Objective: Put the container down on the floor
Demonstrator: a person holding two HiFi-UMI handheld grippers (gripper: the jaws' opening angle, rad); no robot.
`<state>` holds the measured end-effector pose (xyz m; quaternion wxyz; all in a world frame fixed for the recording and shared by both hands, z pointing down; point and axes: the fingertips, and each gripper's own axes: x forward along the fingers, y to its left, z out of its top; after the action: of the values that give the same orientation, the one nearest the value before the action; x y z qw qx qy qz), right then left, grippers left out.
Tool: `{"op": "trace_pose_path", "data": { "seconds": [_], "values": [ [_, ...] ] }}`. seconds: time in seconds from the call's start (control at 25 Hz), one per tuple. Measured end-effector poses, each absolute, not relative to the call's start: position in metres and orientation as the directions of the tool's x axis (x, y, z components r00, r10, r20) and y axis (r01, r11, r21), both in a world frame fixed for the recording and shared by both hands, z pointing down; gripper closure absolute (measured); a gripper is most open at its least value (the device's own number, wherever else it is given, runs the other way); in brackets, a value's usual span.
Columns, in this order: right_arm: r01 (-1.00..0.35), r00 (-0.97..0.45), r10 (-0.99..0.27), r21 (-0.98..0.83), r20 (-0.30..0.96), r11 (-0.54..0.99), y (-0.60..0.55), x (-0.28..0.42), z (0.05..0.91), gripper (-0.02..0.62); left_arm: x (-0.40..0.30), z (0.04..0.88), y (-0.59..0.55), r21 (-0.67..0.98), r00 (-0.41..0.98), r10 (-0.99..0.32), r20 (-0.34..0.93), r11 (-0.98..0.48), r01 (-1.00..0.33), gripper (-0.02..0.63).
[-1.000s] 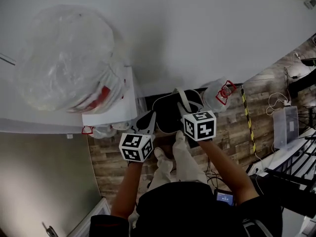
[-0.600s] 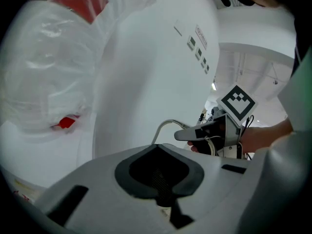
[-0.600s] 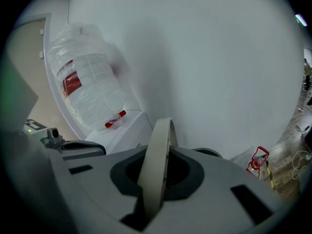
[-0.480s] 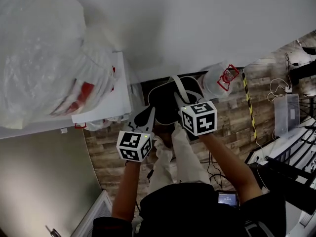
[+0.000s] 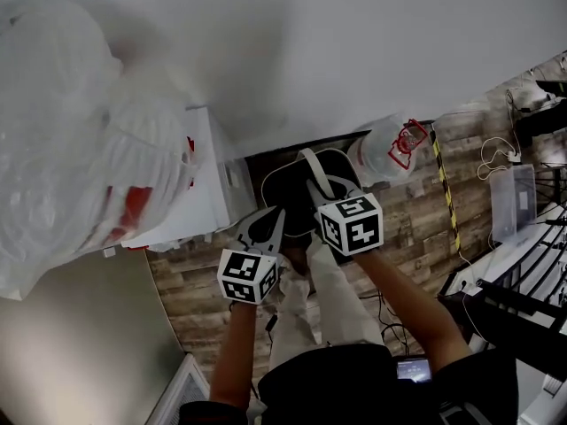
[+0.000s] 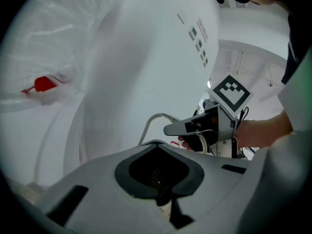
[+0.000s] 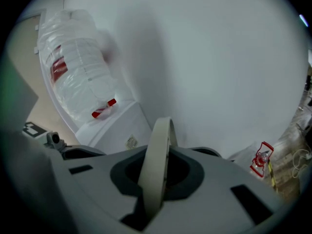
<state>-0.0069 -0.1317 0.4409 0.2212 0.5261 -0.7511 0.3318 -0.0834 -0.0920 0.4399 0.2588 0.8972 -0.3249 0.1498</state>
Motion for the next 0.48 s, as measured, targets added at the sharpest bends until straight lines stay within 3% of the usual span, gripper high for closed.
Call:
{"op": "trace_pose_path", "data": {
  "seconds": [0.48],
  "values": [
    [-0.939, -0.343, -0.602, -0.283, 0.721, 0.196, -0.127, 0.006, 0.494, 0.561, -0.075, 0.487, -0.09, 0.426, 0.728, -0.497, 0.472, -0.595, -0.682, 0.589]
  ]
}}
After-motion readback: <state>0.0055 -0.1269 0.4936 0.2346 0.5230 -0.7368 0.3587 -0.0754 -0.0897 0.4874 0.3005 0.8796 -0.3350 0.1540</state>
